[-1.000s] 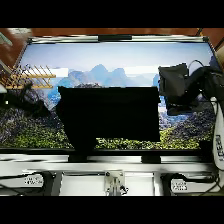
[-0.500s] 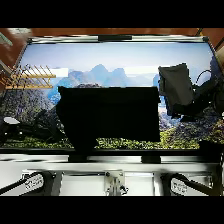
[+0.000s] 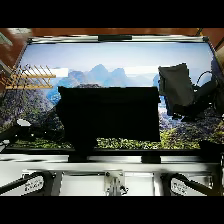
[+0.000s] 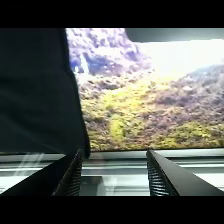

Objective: Fold the shirts.

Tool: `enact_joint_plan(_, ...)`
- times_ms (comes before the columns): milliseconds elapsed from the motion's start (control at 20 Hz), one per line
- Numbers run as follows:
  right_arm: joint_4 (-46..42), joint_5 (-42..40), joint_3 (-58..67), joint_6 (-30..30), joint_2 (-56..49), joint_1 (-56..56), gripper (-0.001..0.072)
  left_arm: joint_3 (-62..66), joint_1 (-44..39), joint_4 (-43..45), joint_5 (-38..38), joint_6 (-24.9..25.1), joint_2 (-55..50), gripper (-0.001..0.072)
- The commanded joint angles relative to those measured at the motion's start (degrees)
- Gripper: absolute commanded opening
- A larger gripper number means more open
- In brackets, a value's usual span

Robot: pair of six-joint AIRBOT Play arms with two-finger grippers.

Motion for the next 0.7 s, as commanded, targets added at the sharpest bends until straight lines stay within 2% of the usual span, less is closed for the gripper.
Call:
enact_joint_plan(0,-0.28,-1.60,-3.26,-0.11,0.04,-0.76,0.0513,0.02,-1.22,-0.42,1.66,-1.25,-0.87,0.0029)
enact_joint_plan(100,4.92,-3.17,-10.03,-1.99,0.04,-3.74,0.0514,0.48,-1.16,-0.39,-0.11,0.04,-0.87,0.0028)
enact_joint_plan(200,15.52,-1.88,-17.11,-4.96,0.04,-6.54,0.0513,0.79,-1.16,-0.37,-1.16,0.04,-0.55,0.0029)
enact_joint_plan(250,18.38,0.22,-19.93,-5.31,0.04,-7.08,0.0566,1.05,-1.16,-0.37,-1.57,0.04,-0.37,0.0028)
enact_joint_plan(300,18.56,2.82,-22.38,-5.25,0.02,-6.88,0.0627,1.36,-1.16,-0.37,-1.92,0.00,-0.20,0.0028)
enact_joint_plan(650,17.86,15.54,-26.67,-1.68,0.02,-1.97,0.0626,3.58,-1.16,0.02,-5.42,0.04,0.46,0.0028)
